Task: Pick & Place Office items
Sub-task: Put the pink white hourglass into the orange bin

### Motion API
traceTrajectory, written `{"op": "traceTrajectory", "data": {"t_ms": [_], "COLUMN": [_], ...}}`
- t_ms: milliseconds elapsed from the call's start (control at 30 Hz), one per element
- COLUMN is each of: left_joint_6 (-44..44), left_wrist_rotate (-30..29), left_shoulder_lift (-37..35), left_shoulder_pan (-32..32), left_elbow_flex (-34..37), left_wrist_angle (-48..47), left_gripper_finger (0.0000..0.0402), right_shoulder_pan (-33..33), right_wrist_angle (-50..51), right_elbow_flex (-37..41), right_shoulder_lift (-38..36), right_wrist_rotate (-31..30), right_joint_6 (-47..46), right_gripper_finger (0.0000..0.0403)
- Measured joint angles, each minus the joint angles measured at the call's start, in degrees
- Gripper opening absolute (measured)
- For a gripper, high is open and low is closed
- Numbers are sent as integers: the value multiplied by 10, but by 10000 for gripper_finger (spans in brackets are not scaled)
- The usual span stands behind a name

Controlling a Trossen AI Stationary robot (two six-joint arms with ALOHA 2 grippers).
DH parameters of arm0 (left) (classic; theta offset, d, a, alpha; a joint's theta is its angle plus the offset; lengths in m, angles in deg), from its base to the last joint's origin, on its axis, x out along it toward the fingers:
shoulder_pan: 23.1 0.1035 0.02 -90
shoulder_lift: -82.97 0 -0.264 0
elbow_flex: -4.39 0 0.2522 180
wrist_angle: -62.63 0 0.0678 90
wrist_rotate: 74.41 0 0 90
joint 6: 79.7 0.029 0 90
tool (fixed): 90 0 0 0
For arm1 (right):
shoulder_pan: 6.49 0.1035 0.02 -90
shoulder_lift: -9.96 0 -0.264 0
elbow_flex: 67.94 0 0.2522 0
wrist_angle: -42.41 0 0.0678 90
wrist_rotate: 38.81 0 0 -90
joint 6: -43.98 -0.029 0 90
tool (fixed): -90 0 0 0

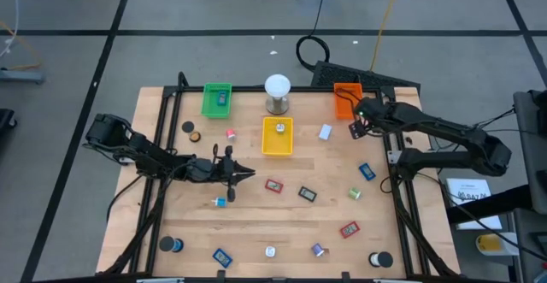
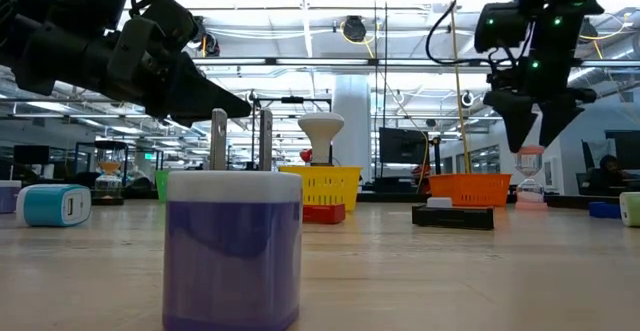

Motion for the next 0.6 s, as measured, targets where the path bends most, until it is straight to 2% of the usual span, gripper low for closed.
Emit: {"op": "traceTrajectory", "data": {"t_ms": [300,433,600], "left_joint_6": [0,0,0], "left_wrist_rotate": [0,0,0], "left_shoulder_lift": [0,0,0], "left_shoulder_pan": [0,0,0], "left_elbow_flex": [0,0,0], "left_wrist_angle": [0,0,0], "left_gripper_finger": [37,37,37], "right_shoulder_pan": [0,-6,-11], "right_wrist_angle": [-36,-76,-78], "right_elbow_flex": [12,35,37], "right_shoulder_lift": [44,56,56], "right_wrist_rotate": [15,16,16], "right_joint_6": [15,27,32], "right_gripper_finger": [294,271,225]}}
